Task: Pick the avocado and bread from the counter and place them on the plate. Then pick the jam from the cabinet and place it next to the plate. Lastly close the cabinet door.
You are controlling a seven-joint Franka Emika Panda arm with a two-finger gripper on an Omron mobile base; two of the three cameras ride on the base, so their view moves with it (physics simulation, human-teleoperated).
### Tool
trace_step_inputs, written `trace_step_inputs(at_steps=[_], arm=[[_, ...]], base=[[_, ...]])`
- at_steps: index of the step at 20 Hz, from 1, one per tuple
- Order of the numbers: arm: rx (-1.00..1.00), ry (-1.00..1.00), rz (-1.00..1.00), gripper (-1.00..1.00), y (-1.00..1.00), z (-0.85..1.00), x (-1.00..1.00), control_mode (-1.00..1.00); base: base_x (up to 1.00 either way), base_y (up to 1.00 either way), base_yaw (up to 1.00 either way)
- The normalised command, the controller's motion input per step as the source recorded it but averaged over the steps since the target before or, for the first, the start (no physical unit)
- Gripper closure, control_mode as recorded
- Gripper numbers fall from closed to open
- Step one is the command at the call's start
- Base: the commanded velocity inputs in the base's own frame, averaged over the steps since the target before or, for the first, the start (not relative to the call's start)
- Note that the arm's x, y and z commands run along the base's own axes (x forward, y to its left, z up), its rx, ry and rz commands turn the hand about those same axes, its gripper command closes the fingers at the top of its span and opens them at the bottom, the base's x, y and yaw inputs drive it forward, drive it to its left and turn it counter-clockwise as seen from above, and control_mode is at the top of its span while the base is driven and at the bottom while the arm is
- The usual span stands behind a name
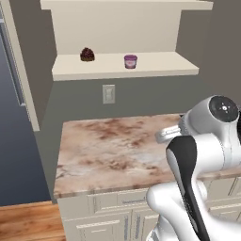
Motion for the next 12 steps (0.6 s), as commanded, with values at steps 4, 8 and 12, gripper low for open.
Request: trace_step_inputs(at_steps=[4,8,12], arm=[[-0.02,-0.29,0.02,-1.0,0.09,0.26,0.0,-1.0],[0.0,-0.31,0.12,-1.0,0.0,0.26,0.0,-1.0],[0.0,-0.34,0.18,-1.0,0.0,0.14,-0.1,-1.0]], base=[[0.0,0.0,0.0],[0.0,0.0,0.0],[0.0,0.0,0.0]])
